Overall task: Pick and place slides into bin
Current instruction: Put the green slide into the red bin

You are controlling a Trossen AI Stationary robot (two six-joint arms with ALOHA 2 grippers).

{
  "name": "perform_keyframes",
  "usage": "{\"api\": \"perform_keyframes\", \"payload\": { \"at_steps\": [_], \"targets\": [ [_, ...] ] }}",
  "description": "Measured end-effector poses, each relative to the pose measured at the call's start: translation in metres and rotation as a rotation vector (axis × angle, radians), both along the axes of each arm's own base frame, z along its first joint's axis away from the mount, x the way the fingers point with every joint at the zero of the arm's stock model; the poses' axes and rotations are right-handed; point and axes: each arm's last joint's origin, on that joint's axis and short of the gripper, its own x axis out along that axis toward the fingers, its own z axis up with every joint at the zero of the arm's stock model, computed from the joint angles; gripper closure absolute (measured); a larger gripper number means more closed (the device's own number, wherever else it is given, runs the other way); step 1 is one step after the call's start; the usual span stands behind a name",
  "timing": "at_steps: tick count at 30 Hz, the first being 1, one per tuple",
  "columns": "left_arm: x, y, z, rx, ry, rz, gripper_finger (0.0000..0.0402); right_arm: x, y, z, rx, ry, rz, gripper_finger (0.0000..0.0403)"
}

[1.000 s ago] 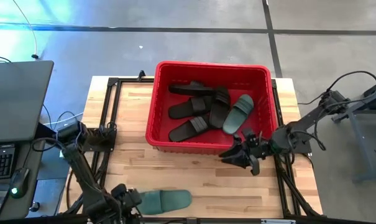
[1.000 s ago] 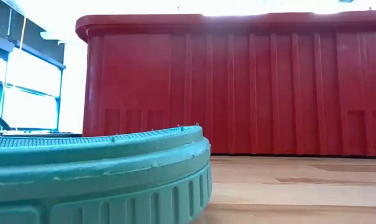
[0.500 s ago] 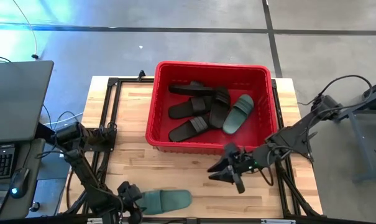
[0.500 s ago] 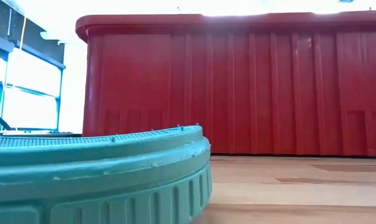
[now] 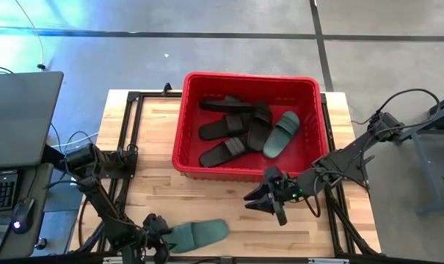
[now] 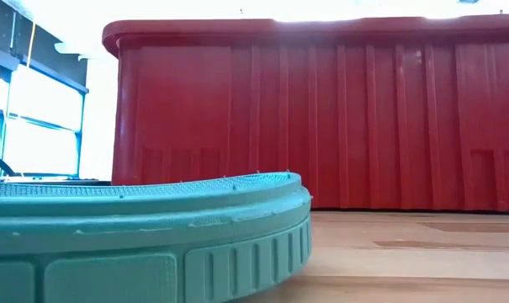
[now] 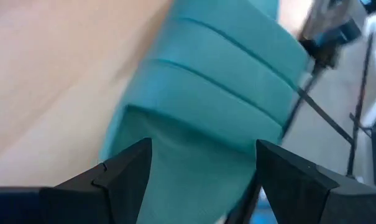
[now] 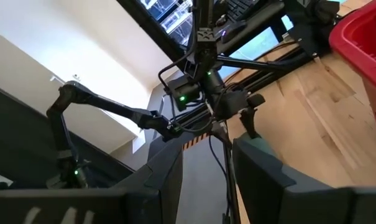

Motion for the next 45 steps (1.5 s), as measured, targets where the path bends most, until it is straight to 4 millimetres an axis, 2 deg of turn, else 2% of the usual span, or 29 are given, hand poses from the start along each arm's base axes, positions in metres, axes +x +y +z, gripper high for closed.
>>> {"api": "perform_keyframes", "payload": {
  "at_steps": [5,21,35,45],
  "targets": [
    [0.0,-0.002,0.0,-0.015,0.036,-0.05,0.0131,0.003,-0.005,0.0,0.006,0.003,-0.019,0.0274],
    [0.011,0.002,0.002,-0.014,-0.044,0.008,0.013,0.004,-0.007,0.0,-0.001,0.001,-0.028,0.0274],
    [0.045,0.019,0.007,-0.02,-0.094,0.034,0.013,0.004,-0.007,0.0,-0.003,0.001,-0.034,0.0274],
    [0.074,0.035,0.011,-0.014,-0.092,-0.058,0.013,0.003,-0.005,-0.001,0.002,0.018,0.019,0.0274]
  ]
}}
